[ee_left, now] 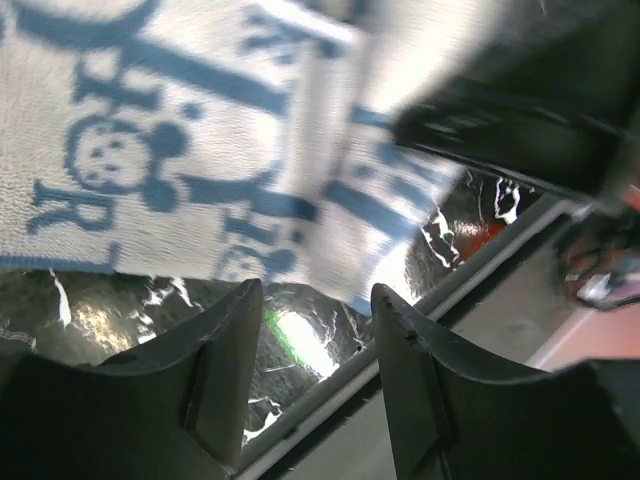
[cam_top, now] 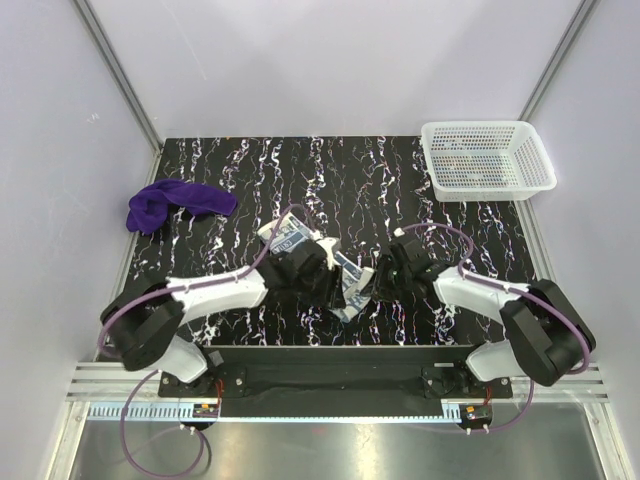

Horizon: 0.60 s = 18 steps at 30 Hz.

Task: Roll the towels
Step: Roll the towel

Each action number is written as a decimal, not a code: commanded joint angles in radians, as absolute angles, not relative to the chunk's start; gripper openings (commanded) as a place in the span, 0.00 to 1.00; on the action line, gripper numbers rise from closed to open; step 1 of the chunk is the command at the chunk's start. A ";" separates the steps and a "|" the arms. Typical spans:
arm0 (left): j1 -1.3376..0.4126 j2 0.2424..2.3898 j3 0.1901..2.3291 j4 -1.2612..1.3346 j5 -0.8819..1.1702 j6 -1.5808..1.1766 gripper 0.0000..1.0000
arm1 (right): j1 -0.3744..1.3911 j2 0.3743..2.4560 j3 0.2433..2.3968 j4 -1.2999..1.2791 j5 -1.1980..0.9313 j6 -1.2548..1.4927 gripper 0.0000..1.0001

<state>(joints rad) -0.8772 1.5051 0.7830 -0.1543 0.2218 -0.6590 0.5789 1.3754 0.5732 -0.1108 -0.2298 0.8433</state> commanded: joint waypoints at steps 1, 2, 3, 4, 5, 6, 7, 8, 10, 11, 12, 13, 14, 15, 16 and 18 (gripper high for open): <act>-1.018 1.401 0.857 -0.209 -0.101 -0.517 0.52 | 0.601 1.420 0.653 -0.212 -0.252 0.776 0.24; -1.046 1.373 0.861 -0.198 -0.171 -0.477 0.52 | 0.603 1.430 0.676 -0.238 -0.253 0.770 0.24; -1.074 1.361 0.859 -0.187 -0.202 -0.457 0.52 | 0.604 1.452 0.689 -0.248 -0.256 0.762 0.24; -1.121 1.342 0.851 -0.175 -0.224 -0.434 0.52 | 0.606 1.460 0.707 -0.274 -0.255 0.753 0.24; -1.143 1.338 0.848 -0.160 -0.235 -0.387 0.52 | 0.606 1.469 0.716 -0.285 -0.256 0.749 0.24; -1.163 1.338 0.847 -0.137 -0.250 -0.365 0.54 | 0.607 1.485 0.725 -0.296 -0.259 0.743 0.23; -1.192 1.353 0.847 -0.130 -0.258 -0.350 0.54 | 0.607 1.489 0.739 -0.310 -0.258 0.738 0.24; -1.203 1.365 0.850 -0.127 -0.265 -0.321 0.54 | 0.607 1.499 0.744 -0.316 -0.261 0.736 0.23; -1.235 1.420 0.867 -0.141 -0.296 -0.296 0.55 | 0.607 1.500 0.753 -0.324 -0.261 0.733 0.24; -1.247 1.439 0.871 -0.146 -0.317 -0.288 0.56 | 0.607 1.503 0.756 -0.328 -0.264 0.733 0.24; -1.265 1.459 0.879 -0.150 -0.333 -0.287 0.56 | 0.607 1.500 0.758 -0.328 -0.270 0.732 0.23; -1.276 1.494 0.888 -0.150 -0.340 -0.282 0.56 | 0.607 1.500 0.759 -0.330 -0.270 0.730 0.24; -1.285 1.511 0.894 -0.147 -0.359 -0.270 0.57 | 0.609 1.499 0.759 -0.333 -0.270 0.732 0.23; -1.298 1.528 0.899 -0.146 -0.367 -0.265 0.57 | 0.611 1.493 0.759 -0.334 -0.273 0.730 0.24; -1.302 1.555 0.911 -0.147 -0.373 -0.258 0.57 | 0.609 1.491 0.759 -0.336 -0.275 0.732 0.23; -1.308 1.580 0.929 -0.149 -0.388 -0.250 0.57 | 0.609 1.488 0.759 -0.342 -0.275 0.730 0.23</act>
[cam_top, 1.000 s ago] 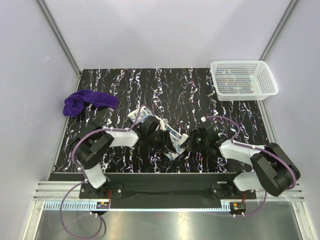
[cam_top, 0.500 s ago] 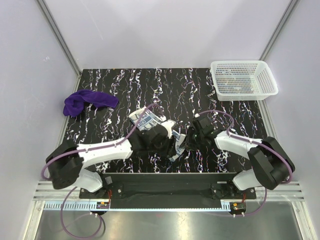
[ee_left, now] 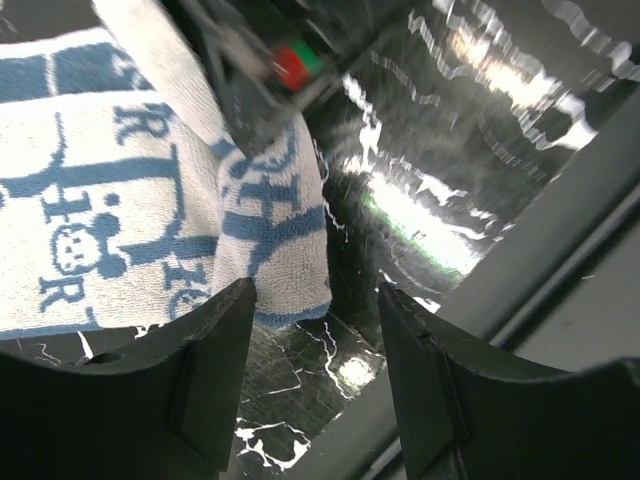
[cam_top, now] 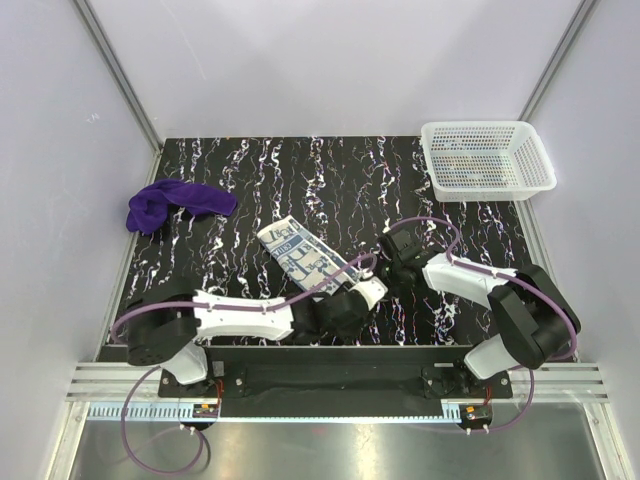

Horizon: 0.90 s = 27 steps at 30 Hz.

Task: Roll the towels
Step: Roll the towel

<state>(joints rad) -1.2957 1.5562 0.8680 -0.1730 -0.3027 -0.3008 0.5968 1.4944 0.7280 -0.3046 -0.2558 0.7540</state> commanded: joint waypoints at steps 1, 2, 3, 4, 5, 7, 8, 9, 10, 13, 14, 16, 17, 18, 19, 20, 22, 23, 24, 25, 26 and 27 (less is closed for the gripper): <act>-1.310 1.600 0.943 -0.152 -0.391 -0.247 0.58 | 0.609 1.485 0.758 -0.342 -0.276 0.730 0.23; -1.312 1.612 0.949 -0.156 -0.394 -0.242 0.58 | 0.607 1.483 0.756 -0.341 -0.278 0.730 0.23; -1.310 1.623 0.960 -0.167 -0.408 -0.244 0.58 | 0.609 1.480 0.756 -0.342 -0.278 0.730 0.23; -1.312 1.652 0.989 -0.187 -0.425 -0.253 0.58 | 0.609 1.479 0.756 -0.344 -0.278 0.732 0.23; -1.312 1.664 0.999 -0.213 -0.436 -0.258 0.58 | 0.609 1.480 0.756 -0.345 -0.278 0.732 0.23; -1.313 1.687 1.009 -0.222 -0.446 -0.262 0.58 | 0.609 1.479 0.756 -0.347 -0.279 0.730 0.23; -1.313 1.693 1.012 -0.238 -0.455 -0.271 0.58 | 0.607 1.477 0.756 -0.345 -0.281 0.729 0.23; -1.313 1.697 1.014 -0.238 -0.457 -0.272 0.58 | 0.609 1.477 0.756 -0.345 -0.282 0.727 0.23; -1.315 1.698 1.015 -0.238 -0.460 -0.275 0.58 | 0.609 1.479 0.756 -0.347 -0.282 0.729 0.22; -1.315 1.692 1.011 -0.232 -0.468 -0.273 0.58 | 0.609 1.483 0.756 -0.344 -0.288 0.727 0.22; -1.315 1.695 1.012 -0.235 -0.475 -0.275 0.58 | 0.609 1.485 0.756 -0.342 -0.290 0.727 0.22; -1.315 1.700 1.015 -0.235 -0.479 -0.275 0.59 | 0.609 1.486 0.755 -0.341 -0.295 0.724 0.21; -1.315 1.704 1.019 -0.241 -0.480 -0.276 0.59 | 0.609 1.486 0.755 -0.341 -0.293 0.724 0.22; -1.313 1.709 1.022 -0.245 -0.479 -0.276 0.59 | 0.609 1.485 0.753 -0.342 -0.295 0.724 0.21; -1.313 1.723 1.035 -0.252 -0.480 -0.279 0.59 | 0.609 1.483 0.753 -0.341 -0.295 0.726 0.21; -1.313 1.732 1.043 -0.270 -0.479 -0.279 0.59 | 0.609 1.485 0.753 -0.341 -0.293 0.727 0.21; -1.313 1.756 1.064 -0.293 -0.483 -0.288 0.58 | 0.609 1.485 0.753 -0.341 -0.296 0.727 0.21; -1.315 1.764 1.069 -0.310 -0.485 -0.294 0.57 | 0.609 1.485 0.753 -0.341 -0.298 0.727 0.21; -1.315 1.769 1.072 -0.316 -0.485 -0.296 0.57 | 0.609 1.485 0.753 -0.344 -0.296 0.727 0.21; -1.313 1.778 1.081 -0.324 -0.485 -0.301 0.56 | 0.609 1.483 0.753 -0.342 -0.298 0.727 0.21; -1.315 1.782 1.086 -0.340 -0.486 -0.307 0.54 | 0.609 1.482 0.752 -0.344 -0.299 0.726 0.21; -1.315 1.786 1.094 -0.351 -0.491 -0.311 0.51 | 0.609 1.482 0.753 -0.342 -0.298 0.726 0.21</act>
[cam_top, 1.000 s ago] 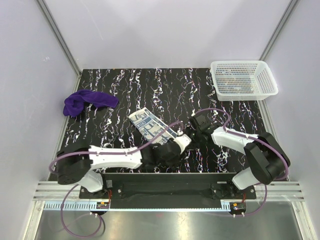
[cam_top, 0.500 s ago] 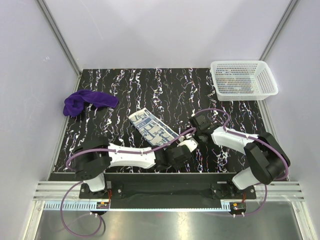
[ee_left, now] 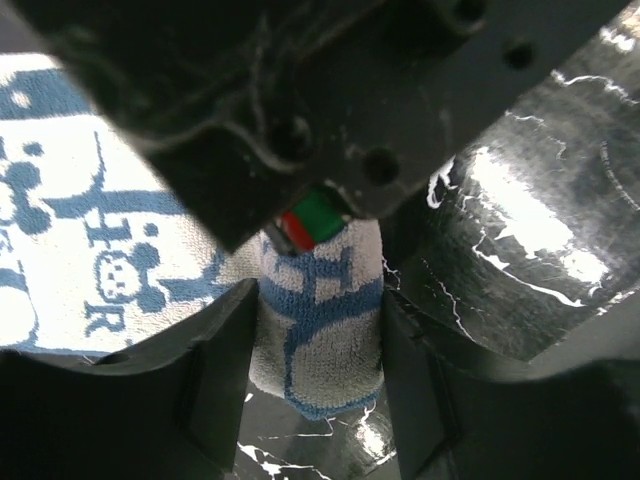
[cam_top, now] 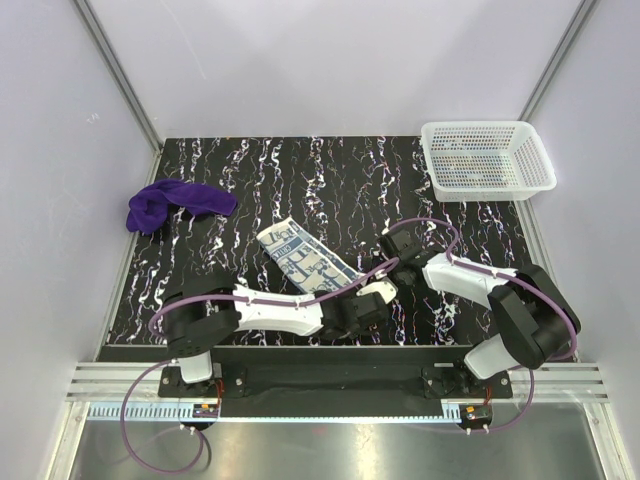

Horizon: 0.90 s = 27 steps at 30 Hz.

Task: Roll the towels
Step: Roll the towel

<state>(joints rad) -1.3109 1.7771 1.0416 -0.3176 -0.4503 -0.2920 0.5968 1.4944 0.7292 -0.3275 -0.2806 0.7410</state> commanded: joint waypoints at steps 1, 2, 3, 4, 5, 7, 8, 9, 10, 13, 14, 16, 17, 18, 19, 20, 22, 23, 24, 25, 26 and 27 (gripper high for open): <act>-1.315 1.796 1.103 -0.360 -0.494 -0.319 0.48 | 0.609 1.482 0.756 -0.345 -0.301 0.727 0.21; -1.315 1.799 1.104 -0.371 -0.497 -0.321 0.40 | 0.609 1.483 0.756 -0.344 -0.302 0.726 0.21; -1.315 1.801 1.106 -0.376 -0.502 -0.325 0.36 | 0.609 1.483 0.756 -0.344 -0.307 0.726 0.21; -1.315 1.805 1.108 -0.380 -0.502 -0.327 0.29 | 0.609 1.483 0.758 -0.344 -0.308 0.726 0.21; -1.316 1.805 1.109 -0.379 -0.497 -0.324 0.23 | 0.609 1.480 0.758 -0.342 -0.310 0.726 0.21; -1.313 1.807 1.112 -0.379 -0.494 -0.322 0.08 | 0.609 1.474 0.758 -0.350 -0.310 0.724 0.22; -1.313 1.807 1.114 -0.380 -0.486 -0.319 0.04 | 0.609 1.471 0.759 -0.356 -0.307 0.724 0.22; -1.315 1.809 1.117 -0.380 -0.482 -0.316 0.00 | 0.609 1.463 0.764 -0.373 -0.296 0.727 0.27; -1.315 1.810 1.120 -0.383 -0.476 -0.316 0.00 | 0.609 1.460 0.768 -0.385 -0.285 0.727 0.32; -1.315 1.818 1.138 -0.414 -0.465 -0.321 0.00 | 0.607 1.439 0.796 -0.448 -0.218 0.716 0.70; -1.315 1.819 1.143 -0.423 -0.463 -0.325 0.00 | 0.607 1.428 0.804 -0.466 -0.195 0.716 0.76; -1.313 1.822 1.157 -0.449 -0.462 -0.340 0.00 | 0.601 1.419 0.830 -0.515 -0.132 0.716 0.85; -1.312 1.822 1.161 -0.459 -0.459 -0.348 0.00 | 0.597 1.410 0.837 -0.532 -0.099 0.715 0.87; -1.307 1.822 1.166 -0.468 -0.456 -0.356 0.00 | 0.580 1.402 0.847 -0.546 -0.080 0.721 0.89; -1.304 1.818 1.164 -0.474 -0.450 -0.376 0.00 | 0.568 1.398 0.857 -0.573 -0.065 0.721 0.90; -1.299 1.813 1.161 -0.477 -0.427 -0.385 0.00 | 0.548 1.381 0.859 -0.581 -0.043 0.722 0.91; -1.282 1.795 1.143 -0.468 -0.382 -0.419 0.00 | 0.481 1.339 0.856 -0.600 -0.037 0.727 0.92; -1.275 1.786 1.132 -0.462 -0.361 -0.429 0.00 | 0.459 1.321 0.853 -0.606 -0.031 0.727 0.92; -1.260 1.769 1.114 -0.454 -0.342 -0.439 0.00 | 0.436 1.306 0.850 -0.623 -0.020 0.727 0.94; -1.253 1.760 1.106 -0.437 -0.324 -0.454 0.00 | 0.395 1.289 0.851 -0.632 -0.008 0.726 0.95; -1.247 1.753 1.095 -0.425 -0.292 -0.459 0.00 | 0.382 1.257 0.853 -0.641 0.024 0.727 0.96; -1.236 1.737 1.079 -0.416 -0.279 -0.463 0.00 | 0.367 1.243 0.856 -0.659 0.038 0.730 0.98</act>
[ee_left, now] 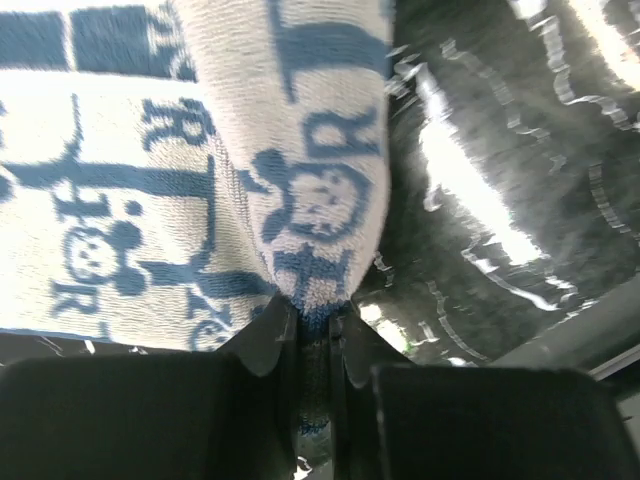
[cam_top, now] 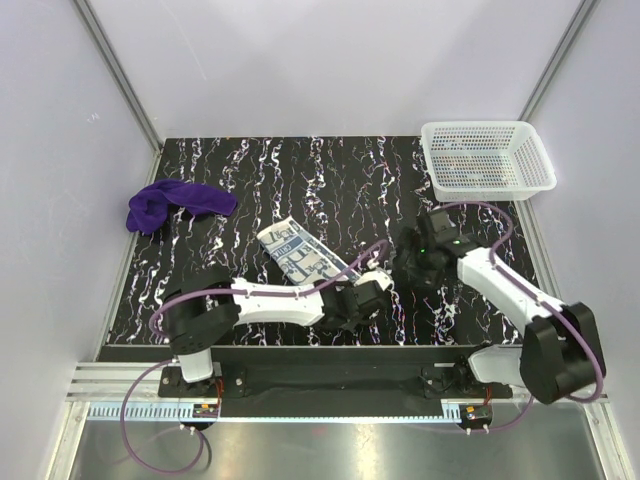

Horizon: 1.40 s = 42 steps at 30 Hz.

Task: Roll the towels
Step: Roll the towel

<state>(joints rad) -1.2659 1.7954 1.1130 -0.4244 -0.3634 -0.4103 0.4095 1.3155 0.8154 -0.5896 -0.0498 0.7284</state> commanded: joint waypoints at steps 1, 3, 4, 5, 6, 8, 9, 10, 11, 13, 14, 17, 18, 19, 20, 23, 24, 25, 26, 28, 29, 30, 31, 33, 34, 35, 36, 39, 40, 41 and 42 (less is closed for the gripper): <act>-1.232 1.733 1.072 -0.401 -0.259 -0.471 0.00 | 0.350 1.227 0.857 -0.664 0.054 0.735 0.99; -1.227 1.721 1.065 -0.393 -0.253 -0.472 0.00 | 0.333 1.206 0.865 -0.670 0.061 0.736 1.00; -1.226 1.721 1.065 -0.390 -0.249 -0.474 0.00 | 0.331 1.204 0.868 -0.675 0.064 0.738 1.00; -1.226 1.721 1.065 -0.387 -0.242 -0.474 0.00 | 0.330 1.204 0.870 -0.673 0.060 0.741 1.00; -1.218 1.721 1.062 -0.380 -0.232 -0.474 0.00 | 0.328 1.204 0.865 -0.673 0.049 0.744 1.00; -1.201 1.717 1.049 -0.345 -0.168 -0.489 0.00 | 0.328 1.174 0.842 -0.635 0.003 0.750 1.00; -1.177 1.704 1.028 -0.324 -0.135 -0.497 0.00 | 0.328 1.154 0.806 -0.611 -0.029 0.753 0.99; -1.161 1.697 1.013 -0.272 -0.062 -0.523 0.00 | 0.328 1.132 0.783 -0.545 -0.063 0.752 0.99; -1.145 1.689 0.996 -0.241 -0.022 -0.538 0.00 | 0.330 1.083 0.758 -0.511 -0.128 0.752 0.98; -1.080 1.671 0.941 -0.140 0.107 -0.596 0.00 | 0.328 1.042 0.695 -0.424 -0.188 0.758 0.98; -1.057 1.667 0.925 -0.111 0.142 -0.615 0.00 | 0.328 1.005 0.680 -0.405 -0.222 0.761 0.97; -0.979 1.667 0.905 -0.061 0.189 -0.664 0.00 | 0.330 0.960 0.638 -0.382 -0.241 0.776 0.97; -0.968 1.664 0.910 -0.057 0.193 -0.682 0.00 | 0.330 0.953 0.623 -0.376 -0.248 0.778 0.97; -0.956 1.666 0.914 -0.054 0.196 -0.693 0.00 | 0.330 0.950 0.615 -0.364 -0.258 0.779 0.97; -0.945 1.669 0.920 -0.046 0.221 -0.702 0.00 | 0.330 0.948 0.608 -0.353 -0.280 0.782 0.97; -0.894 1.693 0.908 0.039 0.317 -0.776 0.00 | 0.330 0.969 0.568 -0.272 -0.351 0.805 0.95; -0.870 1.710 0.887 0.070 0.346 -0.799 0.00 | 0.330 0.977 0.548 -0.252 -0.360 0.824 0.94; -0.859 1.716 0.873 0.150 0.374 -0.846 0.00 | 0.331 0.985 0.539 -0.212 -0.370 0.828 0.94; -0.851 1.723 0.856 0.191 0.418 -0.870 0.00 | 0.331 0.997 0.531 -0.197 -0.377 0.833 0.93; -0.831 1.733 0.804 0.318 0.454 -0.943 0.00 | 0.331 1.003 0.509 -0.158 -0.374 0.839 0.92; -0.827 1.736 0.789 0.356 0.480 -0.965 0.00 | 0.331 1.015 0.505 -0.143 -0.376 0.839 0.92; -0.819 1.741 0.755 0.392 0.491 -0.985 0.00 | 0.330 1.022 0.497 -0.132 -0.374 0.841 0.91; -0.815 1.743 0.741 0.449 0.497 -1.021 0.00 | 0.331 1.029 0.494 -0.105 -0.376 0.842 0.91; -0.804 1.746 0.700 0.492 0.500 -1.051 0.00 | 0.330 1.066 0.485 -0.059 -0.383 0.848 0.89; -0.799 1.746 0.684 0.539 0.497 -1.081 0.00 | 0.331 1.093 0.480 -0.042 -0.388 0.851 0.88; -0.793 1.750 0.660 0.561 0.500 -1.095 0.00 | 0.331 1.110 0.477 -0.025 -0.399 0.859 0.88; -0.790 1.755 0.646 0.592 0.503 -1.127 0.00 | 0.330 1.126 0.468 0.026 -0.406 0.862 0.87; -0.781 1.781 0.605 0.705 0.523 -1.187 0.00 | 0.334 1.176 0.459 0.073 -0.417 0.870 0.85; -0.779 1.787 0.597 0.762 0.531 -1.201 0.00 | 0.342 1.193 0.459 0.080 -0.413 0.870 0.84; -0.778 1.804 0.588 0.781 0.537 -1.210 0.00 | 0.350 1.200 0.459 0.083 -0.407 0.870 0.84; -0.776 1.810 0.583 0.817 0.540 -1.225 0.00 | 0.357 1.207 0.459 0.089 -0.402 0.870 0.84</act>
<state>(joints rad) -0.7849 1.7821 0.6033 0.5987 0.4889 -1.1389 0.3389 1.1915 0.4587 -0.0074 -0.3866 0.8608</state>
